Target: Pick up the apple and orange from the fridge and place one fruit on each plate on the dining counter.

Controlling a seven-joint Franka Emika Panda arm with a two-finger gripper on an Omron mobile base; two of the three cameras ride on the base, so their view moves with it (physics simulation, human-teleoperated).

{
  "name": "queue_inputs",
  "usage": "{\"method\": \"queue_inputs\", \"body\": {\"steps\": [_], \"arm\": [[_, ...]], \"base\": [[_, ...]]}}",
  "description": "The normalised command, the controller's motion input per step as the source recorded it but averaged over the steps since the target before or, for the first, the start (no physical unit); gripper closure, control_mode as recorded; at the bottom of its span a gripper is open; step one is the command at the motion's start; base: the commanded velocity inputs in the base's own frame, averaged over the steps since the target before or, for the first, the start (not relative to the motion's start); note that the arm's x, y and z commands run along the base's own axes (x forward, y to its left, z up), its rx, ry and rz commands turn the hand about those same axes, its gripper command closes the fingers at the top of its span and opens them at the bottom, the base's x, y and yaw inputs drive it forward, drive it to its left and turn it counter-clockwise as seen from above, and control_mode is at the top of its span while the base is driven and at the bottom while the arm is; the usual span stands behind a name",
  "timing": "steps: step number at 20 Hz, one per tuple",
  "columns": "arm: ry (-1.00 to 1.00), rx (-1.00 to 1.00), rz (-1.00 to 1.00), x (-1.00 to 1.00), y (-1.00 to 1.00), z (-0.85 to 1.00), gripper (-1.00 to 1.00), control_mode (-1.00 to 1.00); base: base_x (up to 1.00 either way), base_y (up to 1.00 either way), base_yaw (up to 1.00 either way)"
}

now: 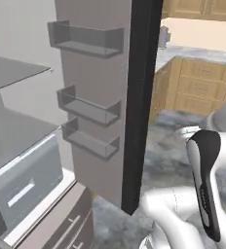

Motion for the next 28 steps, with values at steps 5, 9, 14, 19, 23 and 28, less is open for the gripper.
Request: {"method": "queue_inputs", "body": {"steps": [5,9,14,19,23,28], "arm": [[0.0,0.0,0.0,0.0,0.0,0.0,1.0,1.0],[0.0,0.0,0.0,0.0,0.0,0.0,1.0,1.0],[0.0,0.0,0.0,0.0,0.0,0.0,1.0,1.0],[0.0,0.0,0.0,0.0,0.0,0.0,1.0,1.0],[0.0,0.0,0.0,0.0,0.0,0.0,1.0,1.0],[0.0,0.0,0.0,0.0,0.0,0.0,1.0,1.0]], "base": [[0.0,0.0,-0.97],[0.01,0.0,-0.92],[0.92,0.41,-0.37],[1.0,0.23,-0.12],[1.0,0.01,-0.42],[0.97,0.32,-0.46]]}}
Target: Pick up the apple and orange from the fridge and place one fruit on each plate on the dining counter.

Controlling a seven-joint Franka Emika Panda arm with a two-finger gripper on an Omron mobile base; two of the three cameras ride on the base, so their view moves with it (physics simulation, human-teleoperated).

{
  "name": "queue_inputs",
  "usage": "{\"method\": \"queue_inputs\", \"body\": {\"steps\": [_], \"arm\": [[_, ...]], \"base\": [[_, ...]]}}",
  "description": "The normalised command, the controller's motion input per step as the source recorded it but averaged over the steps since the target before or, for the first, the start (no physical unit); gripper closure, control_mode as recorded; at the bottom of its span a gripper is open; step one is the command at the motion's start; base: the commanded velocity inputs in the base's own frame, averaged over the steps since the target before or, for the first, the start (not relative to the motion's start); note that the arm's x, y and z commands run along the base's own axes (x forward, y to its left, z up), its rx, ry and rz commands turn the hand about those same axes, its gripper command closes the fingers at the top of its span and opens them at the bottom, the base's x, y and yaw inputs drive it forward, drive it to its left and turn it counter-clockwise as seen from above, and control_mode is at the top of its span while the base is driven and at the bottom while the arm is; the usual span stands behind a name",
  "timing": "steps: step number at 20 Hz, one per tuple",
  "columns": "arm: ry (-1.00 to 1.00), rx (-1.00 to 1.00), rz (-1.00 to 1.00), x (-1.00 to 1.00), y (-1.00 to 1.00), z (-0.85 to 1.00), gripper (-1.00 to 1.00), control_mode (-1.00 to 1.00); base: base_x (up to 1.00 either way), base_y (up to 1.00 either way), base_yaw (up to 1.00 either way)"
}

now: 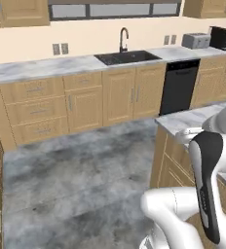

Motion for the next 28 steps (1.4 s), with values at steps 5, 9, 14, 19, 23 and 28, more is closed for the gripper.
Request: {"method": "queue_inputs", "body": {"steps": [5,9,14,19,23,28], "arm": [[0.0,0.0,0.0,0.0,0.0,0.0,1.0,1.0],[0.0,0.0,0.0,0.0,0.0,0.0,1.0,1.0],[0.0,0.0,0.0,0.0,0.0,0.0,1.0,1.0],[0.0,0.0,0.0,0.0,0.0,0.0,1.0,1.0],[0.0,0.0,0.0,0.0,0.0,0.0,1.0,1.0],[0.0,0.0,0.0,0.0,0.0,0.0,1.0,1.0]], "base": [[0.51,0.79,-0.65],[0.31,0.9,-0.64],[0.29,0.99,-0.55],[0.65,1.0,-0.37],[0.98,1.0,-0.36],[1.0,1.0,-0.43]]}}
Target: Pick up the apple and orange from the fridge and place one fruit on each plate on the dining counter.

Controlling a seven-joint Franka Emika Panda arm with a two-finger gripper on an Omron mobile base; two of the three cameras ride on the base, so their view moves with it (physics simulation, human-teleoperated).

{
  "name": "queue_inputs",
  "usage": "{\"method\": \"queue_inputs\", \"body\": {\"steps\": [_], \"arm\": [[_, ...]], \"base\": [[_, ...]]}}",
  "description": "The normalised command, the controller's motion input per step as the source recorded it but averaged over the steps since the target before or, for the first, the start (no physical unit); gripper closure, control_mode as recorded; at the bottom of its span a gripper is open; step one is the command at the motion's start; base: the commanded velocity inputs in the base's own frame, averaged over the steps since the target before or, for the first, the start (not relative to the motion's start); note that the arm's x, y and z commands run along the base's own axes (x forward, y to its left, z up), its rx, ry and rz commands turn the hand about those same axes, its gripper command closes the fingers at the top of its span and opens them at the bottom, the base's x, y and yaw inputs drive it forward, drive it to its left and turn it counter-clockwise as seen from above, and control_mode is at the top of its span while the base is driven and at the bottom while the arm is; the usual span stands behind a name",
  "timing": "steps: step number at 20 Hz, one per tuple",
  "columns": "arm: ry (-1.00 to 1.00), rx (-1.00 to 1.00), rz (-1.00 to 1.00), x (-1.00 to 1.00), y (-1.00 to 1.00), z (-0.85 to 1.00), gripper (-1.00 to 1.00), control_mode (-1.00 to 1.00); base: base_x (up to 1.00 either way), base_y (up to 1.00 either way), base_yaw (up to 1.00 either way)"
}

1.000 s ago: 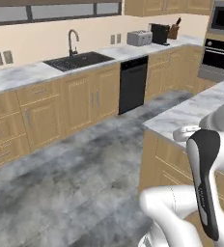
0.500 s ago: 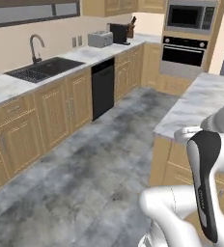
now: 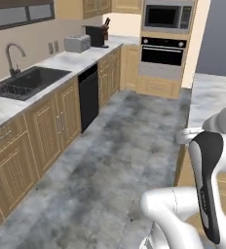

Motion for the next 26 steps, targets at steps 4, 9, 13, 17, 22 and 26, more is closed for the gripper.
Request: {"method": "queue_inputs", "body": {"steps": [4,9,13,17,22,26], "arm": [[0.0,0.0,0.0,0.0,0.0,0.0,1.0,1.0],[0.0,0.0,0.0,0.0,0.0,0.0,1.0,1.0],[0.0,0.0,0.0,0.0,0.0,0.0,1.0,1.0],[0.0,0.0,0.0,0.0,0.0,0.0,1.0,1.0],[0.0,0.0,0.0,0.0,0.0,0.0,1.0,1.0],[0.0,0.0,0.0,0.0,0.0,0.0,1.0,1.0]], "base": [[1.0,1.0,-0.5],[1.0,1.0,-0.51],[1.0,0.99,-0.49],[1.0,0.97,-0.54],[1.0,0.95,-0.55],[1.0,0.9,-0.59]]}}
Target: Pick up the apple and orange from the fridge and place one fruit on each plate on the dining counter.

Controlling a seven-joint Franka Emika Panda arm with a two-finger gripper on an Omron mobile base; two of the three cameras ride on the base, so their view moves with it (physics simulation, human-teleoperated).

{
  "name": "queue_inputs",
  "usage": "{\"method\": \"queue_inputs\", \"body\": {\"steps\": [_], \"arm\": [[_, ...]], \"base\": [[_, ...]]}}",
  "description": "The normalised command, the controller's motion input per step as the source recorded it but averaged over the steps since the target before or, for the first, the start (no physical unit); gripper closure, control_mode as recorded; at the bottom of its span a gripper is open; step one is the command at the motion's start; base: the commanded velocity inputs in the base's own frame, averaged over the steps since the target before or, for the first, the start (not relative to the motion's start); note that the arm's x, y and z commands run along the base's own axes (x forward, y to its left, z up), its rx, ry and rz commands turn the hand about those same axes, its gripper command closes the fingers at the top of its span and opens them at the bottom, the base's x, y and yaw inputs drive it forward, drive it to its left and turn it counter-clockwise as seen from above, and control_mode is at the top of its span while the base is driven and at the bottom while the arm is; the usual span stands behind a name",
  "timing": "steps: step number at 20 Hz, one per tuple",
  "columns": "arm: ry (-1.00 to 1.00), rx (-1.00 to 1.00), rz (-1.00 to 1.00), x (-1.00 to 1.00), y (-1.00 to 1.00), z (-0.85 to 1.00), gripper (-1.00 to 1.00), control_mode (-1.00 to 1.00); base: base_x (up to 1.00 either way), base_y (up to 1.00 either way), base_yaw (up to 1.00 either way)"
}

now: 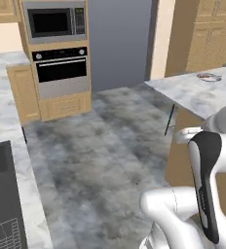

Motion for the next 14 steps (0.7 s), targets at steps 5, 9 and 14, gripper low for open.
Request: {"method": "queue_inputs", "body": {"steps": [5,9,14], "arm": [[0.0,0.0,0.0,0.0,0.0,0.0,1.0,1.0],[0.0,0.0,0.0,0.0,0.0,0.0,1.0,1.0],[0.0,0.0,0.0,0.0,0.0,0.0,1.0,1.0]], "base": [[1.0,0.74,-0.45],[1.0,0.52,-0.26],[1.0,0.29,-0.13]]}}
